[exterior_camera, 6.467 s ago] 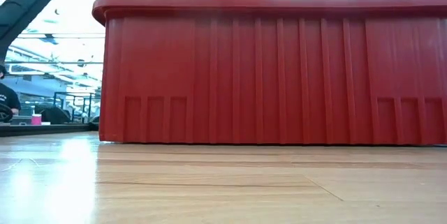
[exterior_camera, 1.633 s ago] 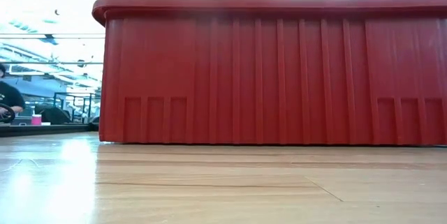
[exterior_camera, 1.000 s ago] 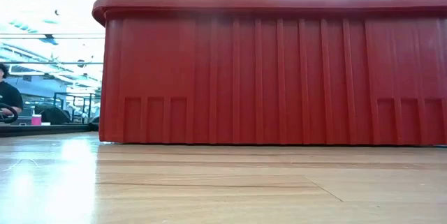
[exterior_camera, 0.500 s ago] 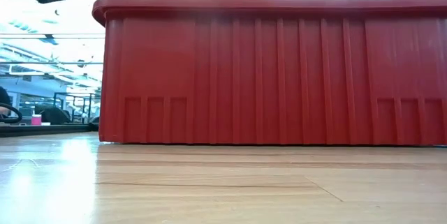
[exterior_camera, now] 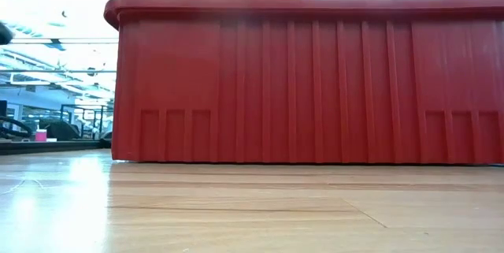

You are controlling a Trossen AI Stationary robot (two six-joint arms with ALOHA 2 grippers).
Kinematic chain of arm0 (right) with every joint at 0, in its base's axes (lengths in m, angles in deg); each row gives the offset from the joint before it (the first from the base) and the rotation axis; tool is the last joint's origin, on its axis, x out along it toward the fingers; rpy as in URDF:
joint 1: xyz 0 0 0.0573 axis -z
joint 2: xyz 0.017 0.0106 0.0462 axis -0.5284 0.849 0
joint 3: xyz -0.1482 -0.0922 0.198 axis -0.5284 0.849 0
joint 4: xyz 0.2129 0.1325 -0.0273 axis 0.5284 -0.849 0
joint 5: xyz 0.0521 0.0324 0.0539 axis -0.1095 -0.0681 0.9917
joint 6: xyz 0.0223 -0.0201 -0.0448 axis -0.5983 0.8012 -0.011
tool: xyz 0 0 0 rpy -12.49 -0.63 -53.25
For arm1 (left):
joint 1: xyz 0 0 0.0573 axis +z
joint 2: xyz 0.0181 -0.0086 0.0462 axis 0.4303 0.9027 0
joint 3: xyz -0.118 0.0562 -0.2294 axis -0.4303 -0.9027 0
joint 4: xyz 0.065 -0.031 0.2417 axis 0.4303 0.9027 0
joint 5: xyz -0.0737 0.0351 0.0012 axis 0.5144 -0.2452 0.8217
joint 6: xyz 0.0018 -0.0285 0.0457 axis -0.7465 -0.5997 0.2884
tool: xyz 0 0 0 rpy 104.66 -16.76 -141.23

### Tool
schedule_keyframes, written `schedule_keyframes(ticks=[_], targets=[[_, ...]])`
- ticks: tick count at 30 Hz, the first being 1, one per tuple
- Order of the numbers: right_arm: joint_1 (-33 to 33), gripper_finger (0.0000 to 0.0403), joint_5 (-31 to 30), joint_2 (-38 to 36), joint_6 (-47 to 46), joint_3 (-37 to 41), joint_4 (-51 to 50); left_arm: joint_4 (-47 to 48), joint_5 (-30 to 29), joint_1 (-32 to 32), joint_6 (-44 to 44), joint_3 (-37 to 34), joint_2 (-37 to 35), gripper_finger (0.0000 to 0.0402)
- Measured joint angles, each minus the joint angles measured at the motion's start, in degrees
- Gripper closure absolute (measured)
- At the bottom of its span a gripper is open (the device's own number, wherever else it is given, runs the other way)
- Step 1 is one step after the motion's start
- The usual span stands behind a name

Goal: Pick and place slides into bin
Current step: Put the black slipper into the red bin

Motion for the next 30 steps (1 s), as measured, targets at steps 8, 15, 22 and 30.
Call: schedule_keyframes(ticks=[8, 15, 22, 30], targets=[[0.0, 0.0403, -0.09, 0.0, 0.34, 0.0, 0.13, -20.89, 0.68, -9.72, -11.17, -8.17, 1.45, 0.0321], [0.0, 0.0403, -0.14, 0.0, -0.03, 0.0, 0.24, -27.38, -0.32, -12.97, -25.74, -15.45, 1.45, 0.0214], [0.01, 0.0403, -0.07, 0.0, -1.87, 0.02, 0.23, -33.49, -0.81, -12.97, -31.94, -19.56, 1.45, 0.0125], [0.01, 0.0403, -0.02, 0.0, -2.11, 0.02, 0.23, -32.63, -2.31, -12.97, -35.67, -22.08, 1.47, 0.0092]])
